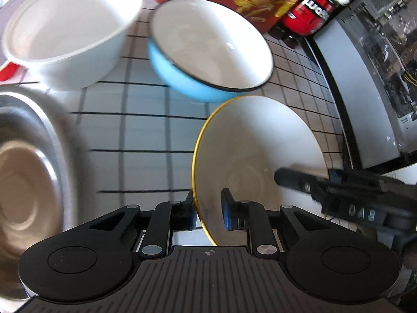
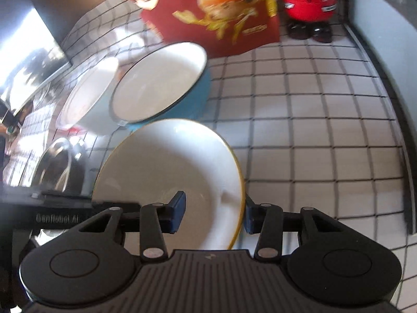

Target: Organize plates and bowls

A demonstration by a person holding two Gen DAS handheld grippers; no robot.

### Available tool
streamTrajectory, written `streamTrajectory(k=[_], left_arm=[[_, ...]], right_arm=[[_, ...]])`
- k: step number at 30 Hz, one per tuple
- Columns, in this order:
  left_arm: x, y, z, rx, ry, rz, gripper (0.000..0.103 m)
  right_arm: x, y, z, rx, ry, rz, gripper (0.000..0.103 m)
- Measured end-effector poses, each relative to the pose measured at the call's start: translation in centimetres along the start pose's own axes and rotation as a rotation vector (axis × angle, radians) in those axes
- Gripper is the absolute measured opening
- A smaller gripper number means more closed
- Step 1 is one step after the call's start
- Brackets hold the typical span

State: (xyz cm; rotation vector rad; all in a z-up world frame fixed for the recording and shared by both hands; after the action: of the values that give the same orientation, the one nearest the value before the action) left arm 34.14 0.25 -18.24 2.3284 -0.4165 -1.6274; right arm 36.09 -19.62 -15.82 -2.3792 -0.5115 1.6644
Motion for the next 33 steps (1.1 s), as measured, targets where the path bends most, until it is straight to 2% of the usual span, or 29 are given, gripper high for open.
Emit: streamTrajectory(k=[5,11,17,20,25,28,33], left_arm=[[-0.6,-1.2,0.2,-0.008,0.005,-0.005,0.021],[-1.3,-1.3,0.6,0.044,-0.012,-0.05,0.021],[-2.7,-2.3,0.3,0.031,0.013,-0.01,0.021],[-3.4,-2.5,-0.1,0.042,0.029,0.013,0.021],[-3.1,-2.6,-0.2,0.047,-0.006,-0.002,0.021],[-2.6,-2.4,-0.4,0.024,-0.023,0.036,0.023],[-2.6,-3.1,-1.5,0.034,-0.013,0.0,0.023]], right_arm=[[0.3,-1.7,1.2,-0.013,-0.03,-0.003,0.044],[0.4,-2.6,1.9,-0.016,-0.062,-0.012,0.044],[0.4,-2.8,1.8,-0.015,-0.072,-0.007,0.044],[-0.2,-2.8,1.3,-0.015,-0.041,-0.006,0.044],[-0.6,-2.8,0.3,-0.007,-0.014,-0.011,0.044],[-0.4,-2.7,0.2,0.006,-0.017,-0.005,0.044],[-0.2,-2.8,0.1,0.058,-0.037,-0.039,0.044]])
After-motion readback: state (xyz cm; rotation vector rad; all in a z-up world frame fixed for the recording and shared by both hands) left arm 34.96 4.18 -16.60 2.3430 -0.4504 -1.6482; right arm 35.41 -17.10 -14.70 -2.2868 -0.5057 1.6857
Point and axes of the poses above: each gripper's, at about its wrist camera, not at the fingertips, and x roughly the way its jaws point, y to its right, z to its underside, the point moved 4 cm from there along x, roughly the way its jaws point, and after that the axes turned 7 degrees about x, right-handed, at the moved point
